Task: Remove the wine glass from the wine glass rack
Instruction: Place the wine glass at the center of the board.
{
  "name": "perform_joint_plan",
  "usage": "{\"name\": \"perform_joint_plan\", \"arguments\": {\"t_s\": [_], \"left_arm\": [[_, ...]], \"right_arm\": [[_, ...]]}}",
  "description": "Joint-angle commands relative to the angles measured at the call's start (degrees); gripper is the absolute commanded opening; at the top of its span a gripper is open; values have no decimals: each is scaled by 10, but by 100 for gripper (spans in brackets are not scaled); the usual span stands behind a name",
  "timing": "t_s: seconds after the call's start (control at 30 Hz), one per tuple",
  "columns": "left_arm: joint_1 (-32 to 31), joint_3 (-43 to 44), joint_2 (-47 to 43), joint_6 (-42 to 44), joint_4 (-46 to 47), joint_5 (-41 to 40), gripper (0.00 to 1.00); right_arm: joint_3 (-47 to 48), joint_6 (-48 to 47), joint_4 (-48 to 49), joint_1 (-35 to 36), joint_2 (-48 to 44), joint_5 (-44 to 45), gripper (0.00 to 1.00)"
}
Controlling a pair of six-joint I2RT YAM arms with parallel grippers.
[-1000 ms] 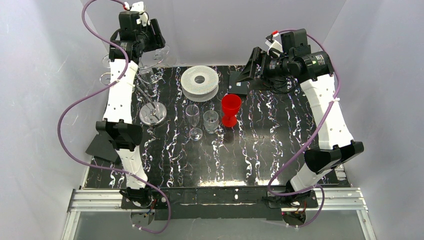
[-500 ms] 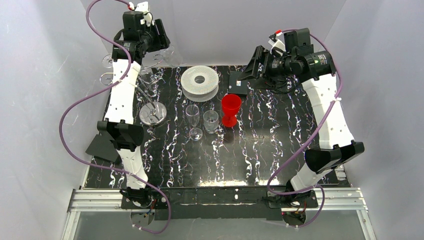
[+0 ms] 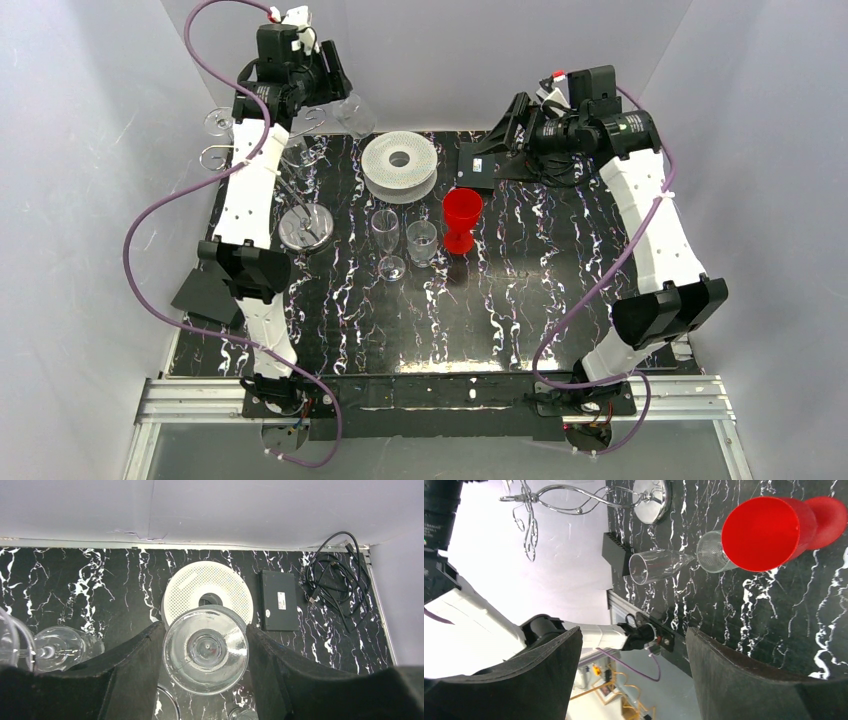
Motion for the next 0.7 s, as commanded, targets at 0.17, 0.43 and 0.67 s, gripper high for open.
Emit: {"name": "perform_joint_plan", "arguments": {"t_s": [0.17, 0.43, 0.67], "left_arm": [[-22, -11, -62, -27, 45, 11, 4], [-36, -35, -85, -46, 43, 13, 1], [-49, -40, -98, -75, 40, 19, 1]], "right_arm": [[-117, 149, 204, -23, -53, -101, 83], [-198, 223, 316, -24, -79, -112, 82], [-247, 283, 416, -23, -83, -104, 82]]}}
